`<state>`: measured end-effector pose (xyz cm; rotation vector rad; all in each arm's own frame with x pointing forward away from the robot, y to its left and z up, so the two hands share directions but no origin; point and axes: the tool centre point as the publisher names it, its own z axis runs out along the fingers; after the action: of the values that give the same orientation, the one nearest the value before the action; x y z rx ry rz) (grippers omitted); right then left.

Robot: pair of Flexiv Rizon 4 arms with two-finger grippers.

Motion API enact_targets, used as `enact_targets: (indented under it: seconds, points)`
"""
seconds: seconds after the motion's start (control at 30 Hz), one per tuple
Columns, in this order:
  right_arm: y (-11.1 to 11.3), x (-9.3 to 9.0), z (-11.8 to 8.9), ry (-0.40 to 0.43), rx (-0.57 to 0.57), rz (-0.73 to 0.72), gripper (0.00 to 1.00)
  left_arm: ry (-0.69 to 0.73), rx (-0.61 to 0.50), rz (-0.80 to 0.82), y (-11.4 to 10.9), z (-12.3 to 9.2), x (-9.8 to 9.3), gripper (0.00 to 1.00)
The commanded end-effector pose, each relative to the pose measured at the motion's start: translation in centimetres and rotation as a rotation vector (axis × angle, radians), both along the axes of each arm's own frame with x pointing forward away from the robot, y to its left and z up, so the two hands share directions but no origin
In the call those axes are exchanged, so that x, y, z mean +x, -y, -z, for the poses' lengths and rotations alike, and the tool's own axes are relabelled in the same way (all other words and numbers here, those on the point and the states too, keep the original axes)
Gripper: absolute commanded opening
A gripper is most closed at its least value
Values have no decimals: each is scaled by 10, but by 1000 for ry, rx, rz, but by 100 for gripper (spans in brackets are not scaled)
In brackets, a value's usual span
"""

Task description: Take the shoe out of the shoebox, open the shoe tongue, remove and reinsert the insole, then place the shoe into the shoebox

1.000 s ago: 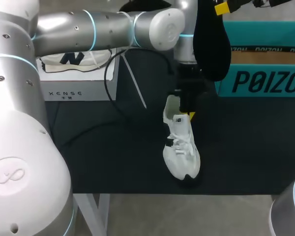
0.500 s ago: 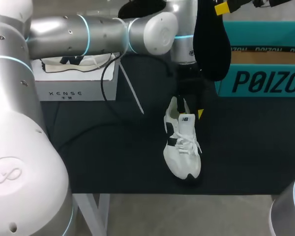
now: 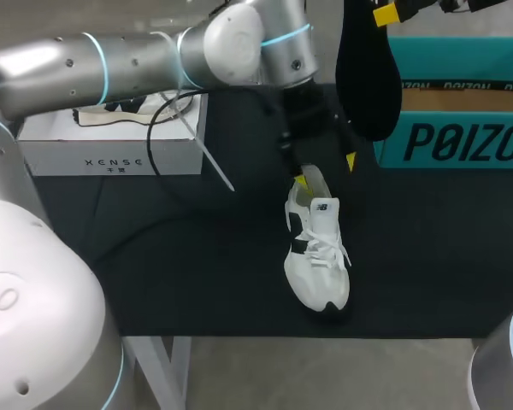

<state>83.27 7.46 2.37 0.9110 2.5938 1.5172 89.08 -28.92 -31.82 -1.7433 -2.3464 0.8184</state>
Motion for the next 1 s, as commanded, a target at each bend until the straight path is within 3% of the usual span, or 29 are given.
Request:
enact_targets:
  seconds: [0.03,0.33,0.97,1.0]
  points:
    - [-1,2,0,-2,-2,-1,0,67,-198,-127,-32,-21,-5,100]
    - [-1,2,0,-2,-2,-1,0,101,-289,-305,-96,-34,-11,100]
    - [-1,2,0,-2,-2,-1,0,101,-289,-305,-96,-34,-11,100]
    - [-1,2,0,-2,-2,-1,0,162,-321,-287,-88,-42,-9,100]
